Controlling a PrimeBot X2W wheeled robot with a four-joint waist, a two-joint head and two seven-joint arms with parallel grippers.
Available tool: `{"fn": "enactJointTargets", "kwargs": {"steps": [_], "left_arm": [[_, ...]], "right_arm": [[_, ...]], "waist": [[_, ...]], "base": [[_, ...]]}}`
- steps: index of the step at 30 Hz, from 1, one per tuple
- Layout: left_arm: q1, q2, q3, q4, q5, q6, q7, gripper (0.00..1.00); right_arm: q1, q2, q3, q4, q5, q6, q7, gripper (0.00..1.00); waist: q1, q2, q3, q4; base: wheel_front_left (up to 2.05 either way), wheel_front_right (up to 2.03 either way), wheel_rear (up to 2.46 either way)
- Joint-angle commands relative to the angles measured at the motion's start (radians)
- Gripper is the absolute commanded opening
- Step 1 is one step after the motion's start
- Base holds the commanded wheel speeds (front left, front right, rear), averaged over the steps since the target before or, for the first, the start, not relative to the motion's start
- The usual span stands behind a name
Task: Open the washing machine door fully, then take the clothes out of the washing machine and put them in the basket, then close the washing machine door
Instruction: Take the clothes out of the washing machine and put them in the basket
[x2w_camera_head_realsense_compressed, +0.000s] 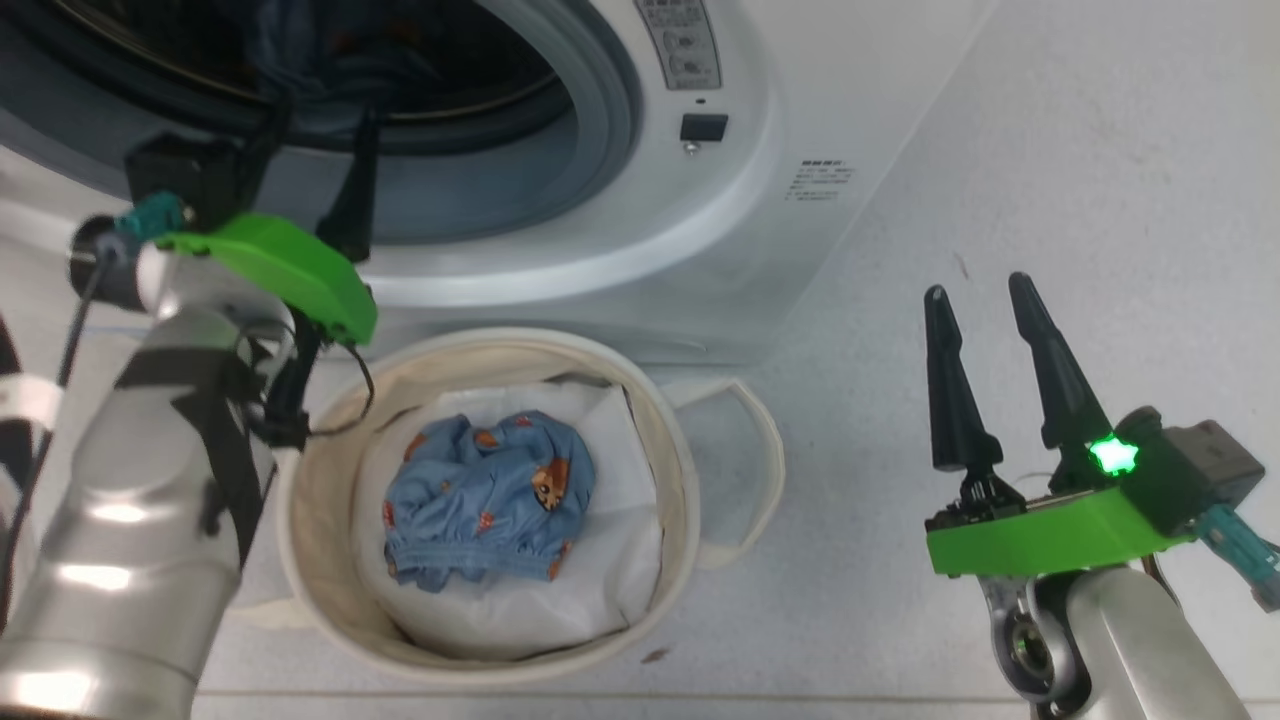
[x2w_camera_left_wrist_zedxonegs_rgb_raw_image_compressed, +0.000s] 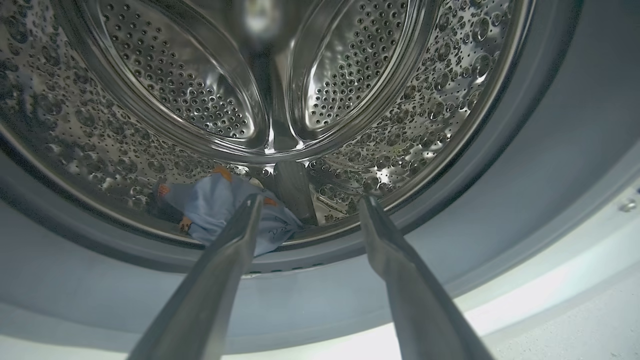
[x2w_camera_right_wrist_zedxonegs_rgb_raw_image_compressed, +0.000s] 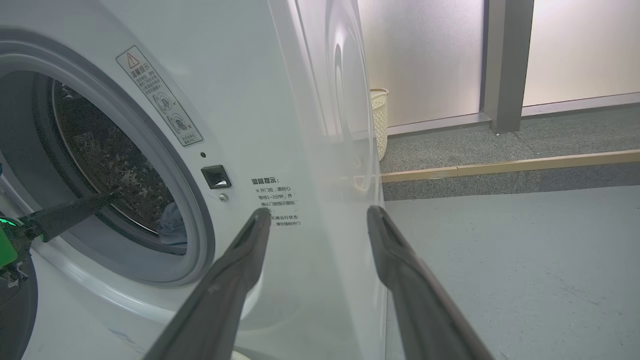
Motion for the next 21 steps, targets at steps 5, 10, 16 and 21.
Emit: {"fn": "enactJointTargets", "kwargs": {"steps": [5,10,16,21], "left_arm": [[-0.13,0.033,0.03,0.084,0.024,0.01,-0.013,1.0],[-0.235,0.034,0.022,0.174,0.037,0.011,-0.028,1.0],[-0.348,0.034,0.007,0.262,0.052,0.012,-0.025,1.0],[-0.436,0.045,-0.001,0.327,0.062,0.017,-0.024,1.0]], "right_arm": [[-0.033,0.018,0.025,-0.065,-0.016,0.001,-0.005,1.0],[-0.042,0.031,0.026,-0.101,-0.038,0.001,-0.005,1.0],[-0.042,0.042,0.033,-0.13,-0.056,0.001,-0.005,1.0],[-0.047,0.052,0.041,-0.147,-0.072,0.001,-0.005,1.0]], "waist": [[0.0,0.0,0.095,-0.029],[0.0,0.0,0.147,-0.043],[0.0,0.0,0.199,-0.055],[0.0,0.0,0.24,-0.065]], "base": [[0.0,0.0,0.0],[0.0,0.0,0.0],[0.0,0.0,0.0],[0.0,0.0,0.0]]}}
